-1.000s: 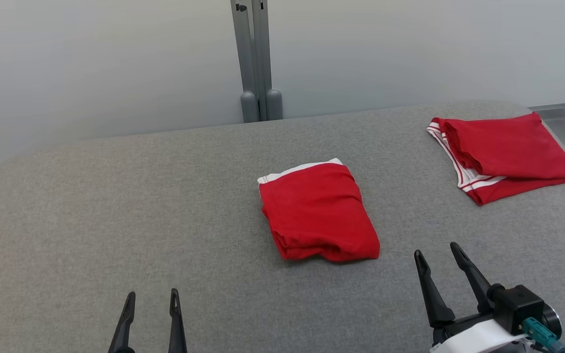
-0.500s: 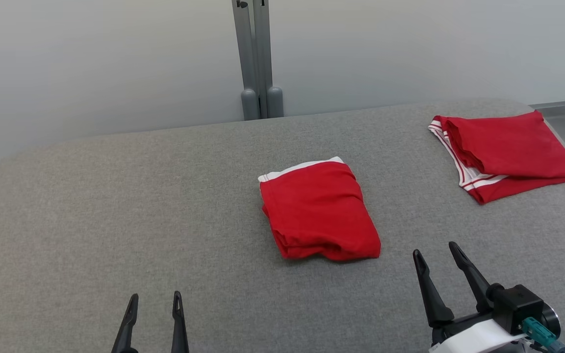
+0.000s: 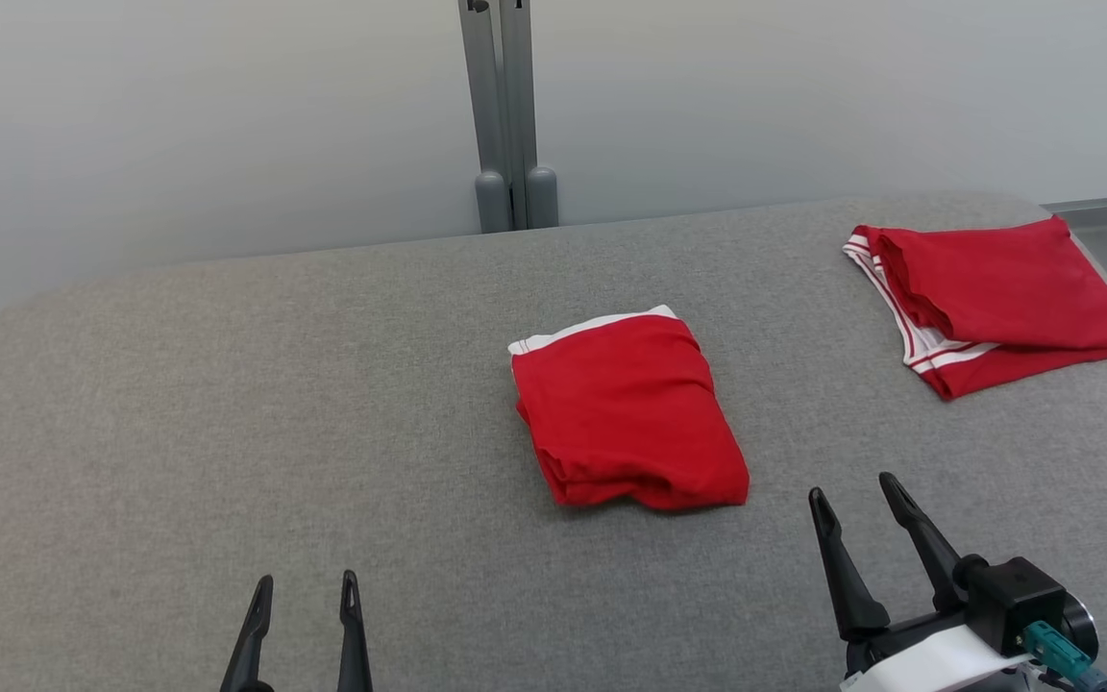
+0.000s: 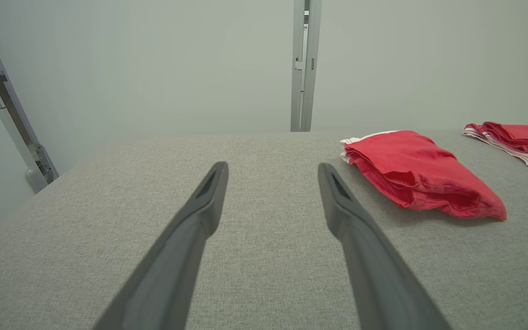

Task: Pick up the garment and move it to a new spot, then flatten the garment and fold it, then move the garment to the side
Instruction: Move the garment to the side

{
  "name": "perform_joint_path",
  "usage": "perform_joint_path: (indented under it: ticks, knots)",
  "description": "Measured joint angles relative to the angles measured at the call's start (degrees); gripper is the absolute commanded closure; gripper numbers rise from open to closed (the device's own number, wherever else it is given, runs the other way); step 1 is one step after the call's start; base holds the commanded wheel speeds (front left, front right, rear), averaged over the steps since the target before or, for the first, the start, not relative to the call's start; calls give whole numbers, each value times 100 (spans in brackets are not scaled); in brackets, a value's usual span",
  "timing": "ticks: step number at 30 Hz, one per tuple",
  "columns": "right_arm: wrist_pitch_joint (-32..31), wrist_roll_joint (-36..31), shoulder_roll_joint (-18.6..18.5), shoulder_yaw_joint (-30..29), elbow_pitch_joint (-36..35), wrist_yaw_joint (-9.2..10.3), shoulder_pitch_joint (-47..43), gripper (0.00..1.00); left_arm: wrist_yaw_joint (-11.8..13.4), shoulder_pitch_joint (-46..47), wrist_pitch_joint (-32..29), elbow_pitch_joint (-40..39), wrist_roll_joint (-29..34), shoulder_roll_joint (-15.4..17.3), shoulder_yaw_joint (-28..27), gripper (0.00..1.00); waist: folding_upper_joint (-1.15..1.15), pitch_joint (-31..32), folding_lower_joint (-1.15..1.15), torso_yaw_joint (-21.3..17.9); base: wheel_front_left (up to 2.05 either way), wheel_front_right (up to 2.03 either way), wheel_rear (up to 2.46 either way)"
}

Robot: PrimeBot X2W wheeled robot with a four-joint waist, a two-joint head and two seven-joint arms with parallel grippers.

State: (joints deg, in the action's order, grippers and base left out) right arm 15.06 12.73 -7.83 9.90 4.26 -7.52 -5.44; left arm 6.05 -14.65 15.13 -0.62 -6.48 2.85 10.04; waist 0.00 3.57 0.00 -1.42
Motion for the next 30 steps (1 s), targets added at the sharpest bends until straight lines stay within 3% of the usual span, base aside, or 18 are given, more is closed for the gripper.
perform_joint_path:
  ticks: [7,17,23,30]
  knots:
    - [0,122,24,97,92,0,76,0,1,37,0,-52,52,0,80,0,0,-100,0,44,0,0,0]
    - [0,602,-360,438,669,0,1268,0,3,431,0,-213,219,0,455,0,0,-482,0,216,0,0,0]
    - [0,1705,-954,1140,1556,-1,2163,0,29,736,0,-225,244,-1,650,0,0,-849,0,406,0,0,0]
    - [-651,3916,-1814,1942,2107,3,3147,0,76,1049,0,-202,231,0,784,0,0,-1317,0,659,0,0,0]
